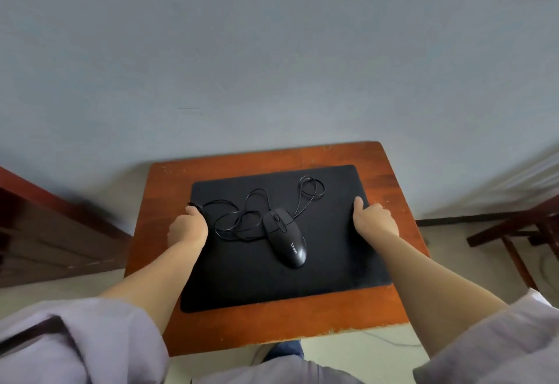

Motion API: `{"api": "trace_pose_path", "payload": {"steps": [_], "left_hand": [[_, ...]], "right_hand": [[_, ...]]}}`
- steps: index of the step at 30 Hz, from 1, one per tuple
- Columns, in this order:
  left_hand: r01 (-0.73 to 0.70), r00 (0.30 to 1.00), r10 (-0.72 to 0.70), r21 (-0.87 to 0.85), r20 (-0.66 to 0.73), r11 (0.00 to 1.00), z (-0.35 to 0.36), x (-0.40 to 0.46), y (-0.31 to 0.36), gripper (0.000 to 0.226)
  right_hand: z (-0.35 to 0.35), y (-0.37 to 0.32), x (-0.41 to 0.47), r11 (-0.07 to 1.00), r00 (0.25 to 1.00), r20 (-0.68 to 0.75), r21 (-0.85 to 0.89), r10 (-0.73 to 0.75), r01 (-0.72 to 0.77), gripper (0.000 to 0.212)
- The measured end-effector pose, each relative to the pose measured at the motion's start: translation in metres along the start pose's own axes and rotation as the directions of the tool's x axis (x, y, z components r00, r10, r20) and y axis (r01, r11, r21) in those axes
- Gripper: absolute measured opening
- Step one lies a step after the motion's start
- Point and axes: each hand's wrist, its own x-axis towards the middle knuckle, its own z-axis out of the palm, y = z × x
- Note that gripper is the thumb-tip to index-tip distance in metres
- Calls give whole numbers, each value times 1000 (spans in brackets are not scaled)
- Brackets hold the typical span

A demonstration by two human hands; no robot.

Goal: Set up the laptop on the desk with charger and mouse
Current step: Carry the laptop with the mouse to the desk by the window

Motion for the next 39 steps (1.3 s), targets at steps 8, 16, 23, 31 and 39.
{"api": "trace_pose_path", "payload": {"steps": [8,16,23,31,39], "left_hand": [[72,994,-63,-105,90,992,6,-7,27,77],[-332,921,317,27,227,943,61,-100,101,77],[-669,678,581,52,451,741,144,-271,121,72],[-806,410,615,-48,674,590,244,-476,67,71],[-891,210,597,-100,774,443,324,-637,41,67]], "right_hand": [[-8,29,-2,982,999,-29,183,45,-38,71],[-48,159,-51,793,922,-179,582,344,-183,62],[-55,335,-145,581,719,-201,744,665,-330,56],[-49,525,-268,362,483,-135,834,865,-416,56],[-73,656,-323,231,294,-100,861,951,-453,63]]}}
